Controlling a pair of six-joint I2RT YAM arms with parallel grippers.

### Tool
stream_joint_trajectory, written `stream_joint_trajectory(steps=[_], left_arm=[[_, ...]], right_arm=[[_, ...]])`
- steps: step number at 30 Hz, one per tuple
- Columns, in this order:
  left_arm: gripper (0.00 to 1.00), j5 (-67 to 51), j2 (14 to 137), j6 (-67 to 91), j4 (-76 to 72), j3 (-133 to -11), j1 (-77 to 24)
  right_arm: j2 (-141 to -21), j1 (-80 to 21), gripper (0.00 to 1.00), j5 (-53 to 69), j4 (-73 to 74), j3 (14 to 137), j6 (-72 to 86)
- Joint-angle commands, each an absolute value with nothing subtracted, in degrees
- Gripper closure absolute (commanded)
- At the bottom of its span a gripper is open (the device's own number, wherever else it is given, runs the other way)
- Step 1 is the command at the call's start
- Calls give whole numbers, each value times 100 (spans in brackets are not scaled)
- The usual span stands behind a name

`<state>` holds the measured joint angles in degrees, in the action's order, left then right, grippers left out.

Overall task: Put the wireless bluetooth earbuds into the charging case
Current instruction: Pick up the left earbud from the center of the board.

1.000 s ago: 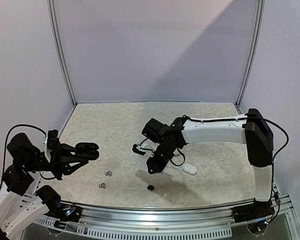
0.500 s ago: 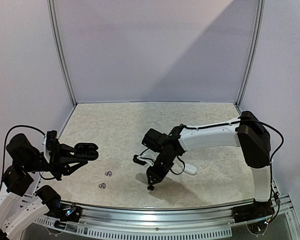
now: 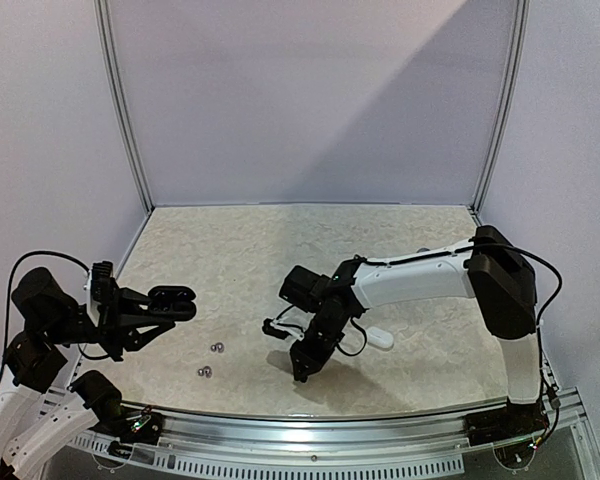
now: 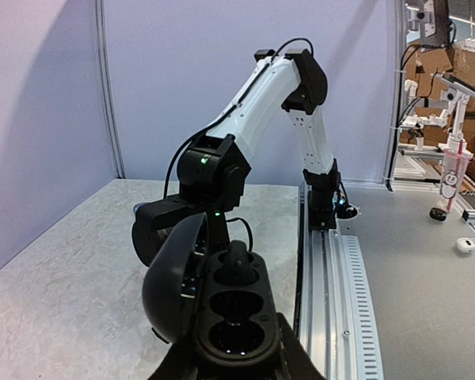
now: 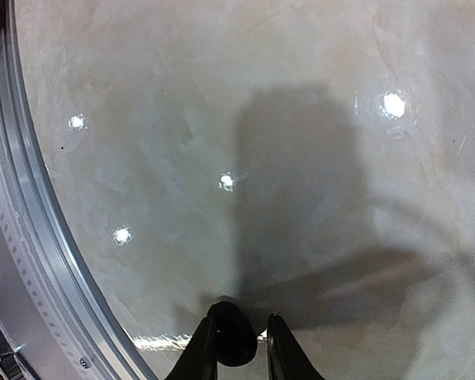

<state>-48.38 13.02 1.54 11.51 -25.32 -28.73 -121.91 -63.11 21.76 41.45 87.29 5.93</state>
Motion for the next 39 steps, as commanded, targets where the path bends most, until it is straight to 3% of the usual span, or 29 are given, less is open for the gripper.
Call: stream_joint_trajectory(steps=[1,10,22,31,39], left_arm=[[100,-4833,1245,97,1199,-2418,-2804],[100,-4853,1226,97,1169,-2397,-2818],[100,-4976,1206,88,1139,-2398,-2810],[100,-5253,1191,-151,1212,-2319,-2834],[100,-5163,1251,-617,1646,-2394,-2891]], right_arm=[[-12354,-6427,77,2119,4277,8607,623],[-12186,-6505,100,2406,4215,8601,751],[-11645,-6537,100,2041,4472,9057,713],[-10520,-6857,100,631,3953,10877,-232],[-11164,-7684,100,745,3950,12749,-1721]])
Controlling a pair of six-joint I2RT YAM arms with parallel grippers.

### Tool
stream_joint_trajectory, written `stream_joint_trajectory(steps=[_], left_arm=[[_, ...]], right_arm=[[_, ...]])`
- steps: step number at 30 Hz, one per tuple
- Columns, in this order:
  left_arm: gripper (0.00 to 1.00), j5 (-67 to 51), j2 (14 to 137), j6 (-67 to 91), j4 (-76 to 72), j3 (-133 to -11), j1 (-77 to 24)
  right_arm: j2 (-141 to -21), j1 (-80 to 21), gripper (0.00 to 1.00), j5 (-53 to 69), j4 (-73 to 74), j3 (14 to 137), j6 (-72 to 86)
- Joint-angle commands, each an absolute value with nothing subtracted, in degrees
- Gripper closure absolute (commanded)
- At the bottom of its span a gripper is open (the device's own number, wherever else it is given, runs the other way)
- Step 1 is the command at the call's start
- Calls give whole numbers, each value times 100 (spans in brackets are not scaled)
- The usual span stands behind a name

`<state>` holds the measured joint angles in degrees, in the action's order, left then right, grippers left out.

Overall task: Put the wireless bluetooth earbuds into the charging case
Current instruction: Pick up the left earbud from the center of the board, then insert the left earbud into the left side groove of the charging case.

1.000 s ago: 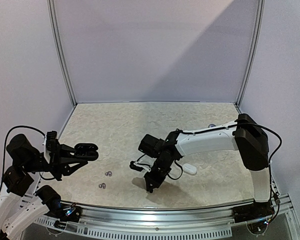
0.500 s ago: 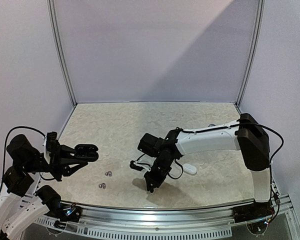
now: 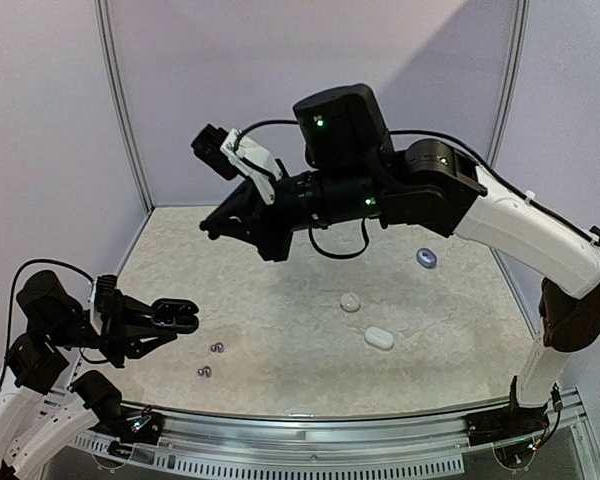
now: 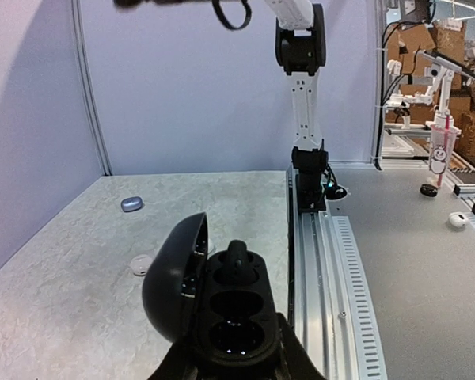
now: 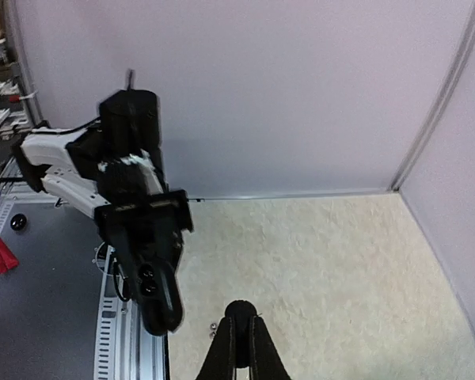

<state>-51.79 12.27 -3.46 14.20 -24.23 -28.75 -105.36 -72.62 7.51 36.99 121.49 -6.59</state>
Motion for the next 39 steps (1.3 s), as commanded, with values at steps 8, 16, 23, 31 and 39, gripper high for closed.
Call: stream_joint_trajectory(steps=[8,16,23,31,39], left_arm=[[100,-4978,1252,-987,1972,-2440,-2942],[100,-4845,1239,-1137,2069,-2444,-3006],[100,-4875,1217,-1169,2101,-2450,-3032],[100,-4880,1211,-1163,2104,-2447,-3054],[100,-4950,1196,-1160,2077,-2443,-3061]], right_arm=[[-12137,-8125,100,997,4667,13913,-2651],[-12318,-8187,100,915,4785,13919,-2843],[-12510,-8191,100,544,4830,13922,-2939],[-12670,-8190,100,452,4874,14001,-3074],[-12731,-8190,100,362,4916,14001,-3072]])
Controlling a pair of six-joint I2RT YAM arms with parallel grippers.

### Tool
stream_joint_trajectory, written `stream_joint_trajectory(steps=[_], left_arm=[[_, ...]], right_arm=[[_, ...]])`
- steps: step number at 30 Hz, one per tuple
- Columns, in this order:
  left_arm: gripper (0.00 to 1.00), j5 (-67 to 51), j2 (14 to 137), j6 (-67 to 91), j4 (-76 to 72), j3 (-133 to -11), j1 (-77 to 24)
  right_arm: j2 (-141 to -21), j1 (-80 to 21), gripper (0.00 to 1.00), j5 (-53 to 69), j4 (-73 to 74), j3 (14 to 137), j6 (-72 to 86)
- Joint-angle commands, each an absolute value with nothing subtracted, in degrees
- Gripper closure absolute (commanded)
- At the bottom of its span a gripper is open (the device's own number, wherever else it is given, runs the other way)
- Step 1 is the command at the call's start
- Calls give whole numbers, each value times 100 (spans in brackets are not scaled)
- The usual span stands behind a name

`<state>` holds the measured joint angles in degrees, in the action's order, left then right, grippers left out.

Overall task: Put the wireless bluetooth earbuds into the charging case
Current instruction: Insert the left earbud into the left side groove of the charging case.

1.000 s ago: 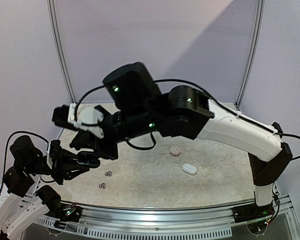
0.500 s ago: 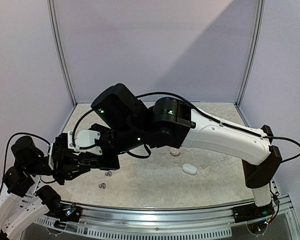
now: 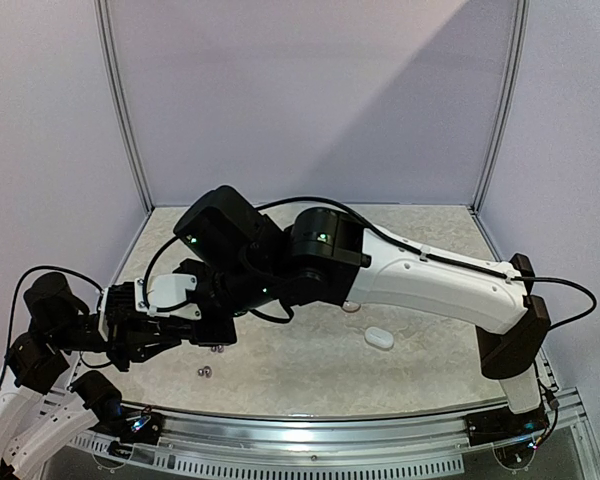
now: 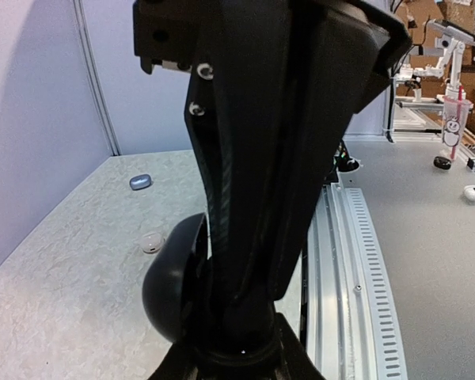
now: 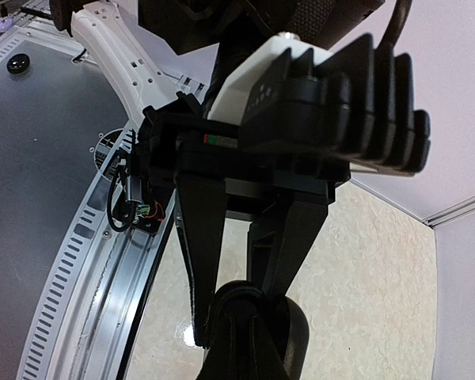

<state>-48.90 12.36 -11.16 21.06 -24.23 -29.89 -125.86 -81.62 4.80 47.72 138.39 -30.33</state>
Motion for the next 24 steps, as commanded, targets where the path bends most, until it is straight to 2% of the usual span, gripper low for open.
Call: stream_joint_trajectory(steps=[1,3,12,24], left_arm=[[100,-4956,1188,-1160,2067,-2437,-3065],[100,-4938,1181,-1168,2065,-2448,-3067],[100,-4968,1157,-1169,2051,-2435,-3067],[100,-4961,1131,-1006,1932,-2402,-3067]], right_arm=[[-12739,-8190,100,346,4912,14001,-3082],[-12778,-8191,100,303,4929,14001,-3105],[-12843,-8187,85,112,4911,14001,-3105],[-12697,-8191,73,32,4880,13992,-3063]])
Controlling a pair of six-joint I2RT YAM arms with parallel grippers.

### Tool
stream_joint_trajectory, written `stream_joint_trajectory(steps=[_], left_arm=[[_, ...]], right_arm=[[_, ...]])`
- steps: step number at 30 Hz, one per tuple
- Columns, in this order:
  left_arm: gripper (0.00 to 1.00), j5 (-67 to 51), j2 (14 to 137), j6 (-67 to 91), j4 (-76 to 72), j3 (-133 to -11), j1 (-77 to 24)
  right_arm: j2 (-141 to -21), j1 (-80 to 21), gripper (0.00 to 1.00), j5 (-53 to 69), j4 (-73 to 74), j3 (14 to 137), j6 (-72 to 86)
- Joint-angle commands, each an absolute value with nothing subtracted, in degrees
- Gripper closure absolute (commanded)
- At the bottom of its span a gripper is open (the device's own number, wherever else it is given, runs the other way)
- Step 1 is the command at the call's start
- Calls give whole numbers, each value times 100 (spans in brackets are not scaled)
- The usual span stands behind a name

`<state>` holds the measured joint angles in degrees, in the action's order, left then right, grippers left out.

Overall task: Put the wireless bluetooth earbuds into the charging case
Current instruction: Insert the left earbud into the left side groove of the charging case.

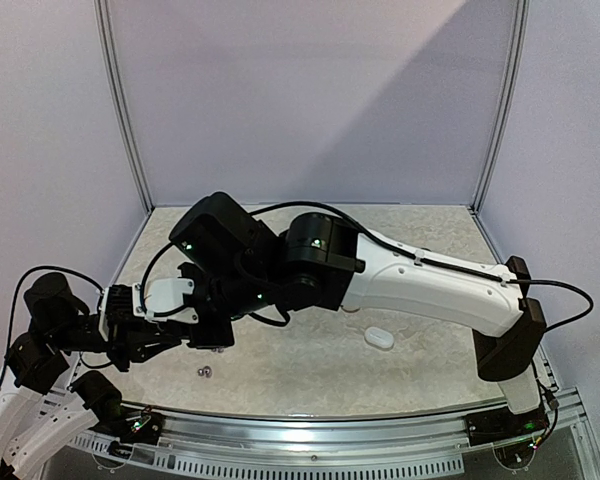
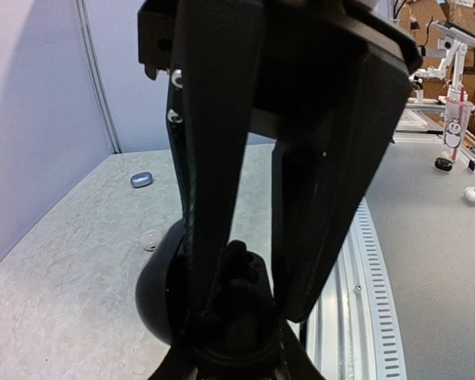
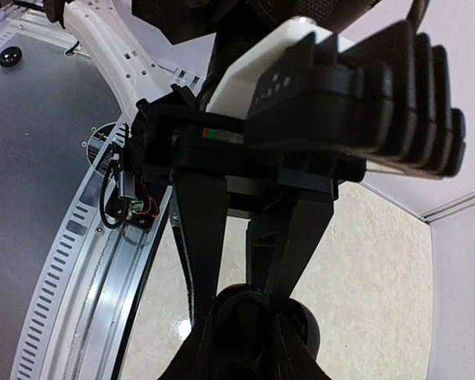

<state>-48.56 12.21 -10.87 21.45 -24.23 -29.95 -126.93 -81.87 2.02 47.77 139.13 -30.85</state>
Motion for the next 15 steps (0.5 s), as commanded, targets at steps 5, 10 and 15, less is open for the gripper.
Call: stream_joint_trajectory(steps=[5,10,15], left_arm=[[100,-4671,1185,-823,1835,-2368,-3059],[100,-4410,1206,-829,1845,-2369,-3050],[100,-4217,1181,-981,1951,-2415,-3035]], right_arm=[[-12474,-8192,70,429,4728,13992,-2938],[-11783,-8177,70,1471,4114,13596,-2556],[-10994,-7942,75,1261,2695,12418,-1680]])
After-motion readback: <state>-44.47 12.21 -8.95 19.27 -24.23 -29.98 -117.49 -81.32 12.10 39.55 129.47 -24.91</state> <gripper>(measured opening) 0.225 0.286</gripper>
